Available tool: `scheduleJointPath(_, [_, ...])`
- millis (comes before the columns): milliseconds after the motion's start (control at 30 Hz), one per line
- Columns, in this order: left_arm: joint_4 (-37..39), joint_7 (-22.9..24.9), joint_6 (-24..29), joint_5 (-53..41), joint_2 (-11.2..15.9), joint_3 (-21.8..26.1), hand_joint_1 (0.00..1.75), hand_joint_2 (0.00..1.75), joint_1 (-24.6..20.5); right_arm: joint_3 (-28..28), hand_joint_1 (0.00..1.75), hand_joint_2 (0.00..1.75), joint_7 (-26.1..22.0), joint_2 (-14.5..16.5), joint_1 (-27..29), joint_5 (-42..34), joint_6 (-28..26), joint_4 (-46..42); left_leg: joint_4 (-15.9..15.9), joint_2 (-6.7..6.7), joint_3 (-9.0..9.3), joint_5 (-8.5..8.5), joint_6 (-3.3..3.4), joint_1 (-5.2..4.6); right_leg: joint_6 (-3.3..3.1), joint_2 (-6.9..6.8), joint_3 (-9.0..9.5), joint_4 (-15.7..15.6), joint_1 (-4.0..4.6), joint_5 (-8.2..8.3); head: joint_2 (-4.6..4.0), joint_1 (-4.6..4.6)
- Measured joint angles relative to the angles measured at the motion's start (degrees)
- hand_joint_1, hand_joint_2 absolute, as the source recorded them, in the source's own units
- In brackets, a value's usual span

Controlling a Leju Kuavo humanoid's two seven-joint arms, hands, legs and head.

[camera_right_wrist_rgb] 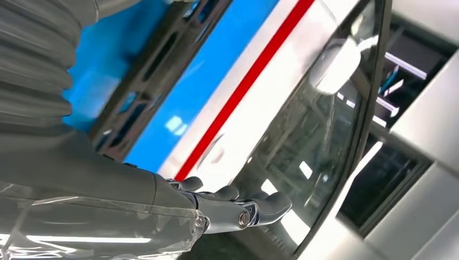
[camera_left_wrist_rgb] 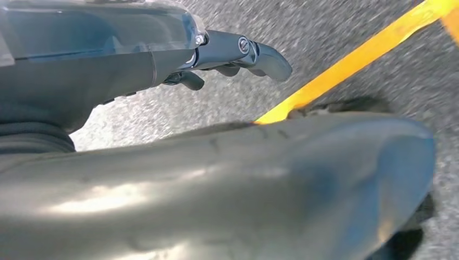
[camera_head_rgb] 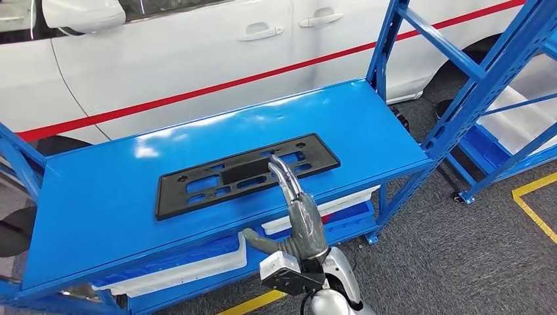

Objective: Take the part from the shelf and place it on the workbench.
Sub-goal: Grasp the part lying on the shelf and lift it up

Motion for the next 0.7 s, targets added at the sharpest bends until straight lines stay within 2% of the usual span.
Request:
scheduleJointPath(67, [0.00,-0.69,0.37,1.10,0.14,0.11,0.00,0.00,0.01,0.13,0.00,1.75,1.09,0.34,-0.99,1.41,2.19,-0.03,-0.48,-0.03,0.09,0.24,0.48,-0.09,0.63,-0.01,-0.05,-0.13,-0.09,0.10,0.00,0.01])
scheduleJointPath(133, [0.00,-1.24,0.51,2.12,0.19,0.30,0.00,0.00,0.06,0.22,0.00,1.75,1.67,0.49,-1.67,2.87,4.26,0.19,-1.21,0.01,0.39,0.70,1.02,0.13,1.23,-0.05,-0.43,1.02,-0.19,-0.80,0.00,0.04])
scheduleJointPath(167, [0.00,-1.45,0.52,2.47,0.20,0.39,0.00,0.00,0.04,0.27,0.00,1.75,1.81,0.51,-1.91,3.57,4.98,0.39,-1.47,0.03,0.49,0.89,1.21,0.23,1.48,-0.07,-1.26,2.94,-0.25,-2.01,0.00,0.05])
scheduleJointPath(233, [0.00,-1.70,0.54,2.98,0.20,0.61,0.00,0.00,0.02,0.46,0.00,1.75,1.91,0.51,-2.33,4.75,5.89,1.18,-1.58,0.05,0.48,0.98,1.36,0.17,1.82,-0.11,-4.21,9.22,-0.39,-5.12,0.00,0.07])
scheduleJointPath(267, [0.00,-1.82,0.51,3.23,0.17,0.74,0.00,0.00,0.06,0.65,0.00,1.75,1.90,0.50,-2.62,5.50,6.30,2.02,-1.56,0.07,0.46,0.97,1.40,0.13,1.92,-0.11,-5.52,11.80,-0.43,-5.92,0.00,0.07])
scheduleJointPath(300, [0.00,-1.95,0.47,3.46,0.10,0.89,0.00,0.00,0.10,0.85,0.00,1.75,1.88,0.48,-2.92,6.26,6.70,3.09,-1.53,0.08,0.46,0.95,1.40,0.11,1.95,-0.12,-6.09,12.81,-0.45,-5.72,0.00,0.07])
scheduleJointPath(333, [0.00,-2.13,0.40,3.63,-0.01,1.02,0.00,0.00,0.13,1.07,0.00,1.75,1.88,0.44,-3.23,7.04,7.06,4.31,-1.49,0.07,0.48,0.93,1.39,0.10,1.90,-0.13,-5.67,11.78,-0.47,-4.49,0.00,0.07])
scheduleJointPath(400, [0.00,-2.40,0.23,3.74,-0.32,1.19,0.00,0.00,0.15,1.36,0.00,1.75,1.89,0.38,-3.71,8.09,7.30,6.17,-1.34,-0.01,0.49,0.81,1.22,0.07,1.55,-0.17,-2.80,5.66,-0.47,-1.07,0.00,0.07])
scheduleJointPath(433, [0.00,-2.47,0.16,3.72,-0.45,1.22,0.00,0.00,0.14,1.46,0.00,1.75,1.89,0.36,-4.02,8.43,7.28,6.86,-1.16,-0.05,0.39,0.71,1.04,-0.03,1.33,-0.19,-1.47,2.64,-0.37,-0.01,0.00,0.07])
scheduleJointPath(500, [0.00,-2.60,0.05,3.67,-0.58,1.22,0.00,0.00,0.15,1.61,0.00,1.75,2.10,0.33,-4.67,9.07,7.27,8.14,-0.97,-0.08,0.11,0.62,0.54,-0.17,0.89,-0.12,-0.45,-0.12,-0.18,0.43,0.00,0.02])
scheduleJointPath(600, [0.00,-3.02,0.02,3.64,-0.66,1.22,0.00,0.00,0.12,1.79,0.00,1.75,2.94,0.27,-5.18,9.89,7.51,9.99,-0.50,-0.05,-0.24,0.21,-0.32,-0.03,-0.02,-0.01,-0.44,-0.62,-0.15,0.67,0.00,0.01])
scheduleJointPath(633, [0.00,-3.17,0.02,3.65,-0.68,1.22,0.00,0.00,0.11,1.85,0.00,1.75,3.12,0.26,-5.34,10.08,7.58,10.49,0.63,-0.04,-0.71,-0.59,-0.60,0.02,-0.37,-0.05,-0.35,-0.80,-0.21,0.77,0.00,-0.01])
scheduleJointPath(700, [0.00,-3.38,0.02,3.68,-0.68,1.22,0.00,0.00,0.13,1.94,0.00,1.75,3.26,0.20,-5.71,10.31,7.70,11.35,6.27,-0.01,-3.20,-3.76,-0.98,0.15,-0.82,-0.17,-0.24,-0.97,-0.21,0.84,0.00,-0.03])
